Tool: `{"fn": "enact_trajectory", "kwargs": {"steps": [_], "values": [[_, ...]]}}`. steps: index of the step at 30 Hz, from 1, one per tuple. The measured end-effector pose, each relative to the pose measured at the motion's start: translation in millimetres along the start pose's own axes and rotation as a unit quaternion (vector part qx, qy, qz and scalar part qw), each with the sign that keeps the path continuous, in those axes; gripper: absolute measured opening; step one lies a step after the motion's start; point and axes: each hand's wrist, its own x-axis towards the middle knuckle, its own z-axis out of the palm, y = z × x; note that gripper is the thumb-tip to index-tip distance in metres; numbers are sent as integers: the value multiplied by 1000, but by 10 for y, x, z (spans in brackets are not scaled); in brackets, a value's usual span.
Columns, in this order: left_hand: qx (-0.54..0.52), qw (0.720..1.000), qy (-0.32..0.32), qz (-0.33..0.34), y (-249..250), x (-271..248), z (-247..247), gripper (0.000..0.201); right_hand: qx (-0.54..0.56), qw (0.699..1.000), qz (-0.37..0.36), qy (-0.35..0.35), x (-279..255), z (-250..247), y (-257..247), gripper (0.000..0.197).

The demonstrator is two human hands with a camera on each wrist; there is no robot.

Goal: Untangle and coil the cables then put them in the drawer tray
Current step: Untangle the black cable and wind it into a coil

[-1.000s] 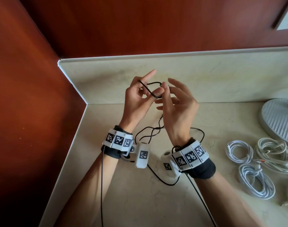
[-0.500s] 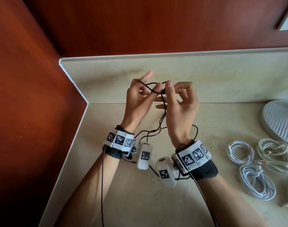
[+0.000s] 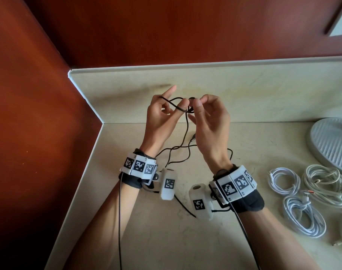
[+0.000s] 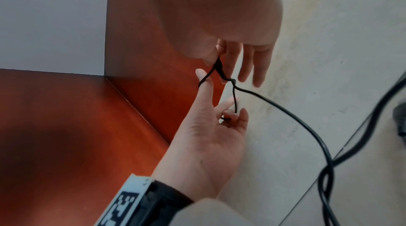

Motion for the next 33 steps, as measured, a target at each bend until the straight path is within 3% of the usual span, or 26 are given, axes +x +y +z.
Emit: {"fn": "enact_trajectory", "kwargs": {"steps": [6, 8, 12, 15, 19, 22, 27, 33], "values": [[11, 1000, 5, -11, -7, 8, -72, 38, -67, 997, -15, 36, 42, -42, 40, 14], [3, 1000, 10, -18, -4, 11, -71, 26, -44, 997, -11, 63, 57, -58, 48, 15], [-6, 1000, 12, -6, 10, -3, -39, 57, 106, 990, 56, 80, 83, -75, 37, 20], [1, 1000, 2, -2, 32, -27, -21, 38, 185, 978, 83, 52, 100, -88, 3, 15], [-9, 1000, 16, -20, 84, -18, -36, 39, 261, 959, 107, -19, 141, -130, -24, 6], [-17, 999, 29, -32, 95, 12, -64, 44, 253, 959, 118, -42, 148, -143, -26, 19], [-68, 997, 18, -33, 132, -7, -67, 75, 200, 972, 112, -50, 117, -144, -30, 10], [-140, 988, 19, -58, 176, -3, -80, 63, 185, 977, 67, -77, 139, -175, -36, 12]]}}
